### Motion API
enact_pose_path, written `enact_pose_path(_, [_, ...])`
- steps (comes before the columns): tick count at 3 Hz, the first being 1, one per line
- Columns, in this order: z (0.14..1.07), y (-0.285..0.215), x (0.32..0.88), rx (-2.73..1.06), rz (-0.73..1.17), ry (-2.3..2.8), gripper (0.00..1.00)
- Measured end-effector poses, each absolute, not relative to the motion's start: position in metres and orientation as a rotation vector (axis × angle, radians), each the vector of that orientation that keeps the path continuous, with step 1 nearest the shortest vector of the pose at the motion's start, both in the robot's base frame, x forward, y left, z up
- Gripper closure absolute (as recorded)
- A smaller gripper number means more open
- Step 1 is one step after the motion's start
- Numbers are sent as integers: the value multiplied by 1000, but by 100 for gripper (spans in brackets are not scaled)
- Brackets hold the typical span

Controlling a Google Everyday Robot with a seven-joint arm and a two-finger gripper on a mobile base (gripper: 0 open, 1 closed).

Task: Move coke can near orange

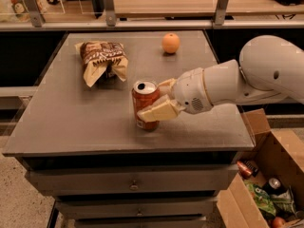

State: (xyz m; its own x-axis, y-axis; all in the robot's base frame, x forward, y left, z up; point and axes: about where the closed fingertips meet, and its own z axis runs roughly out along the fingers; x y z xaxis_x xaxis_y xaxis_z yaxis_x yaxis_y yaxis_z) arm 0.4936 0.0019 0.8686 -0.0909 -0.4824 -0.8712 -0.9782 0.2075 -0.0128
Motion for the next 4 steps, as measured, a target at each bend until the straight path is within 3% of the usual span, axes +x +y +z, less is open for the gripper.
enact_pose_path(1, [870,4,493,-1389,794,1693,100])
enact_pose_path(4, [893,-10,528,-1305,697,1602,100])
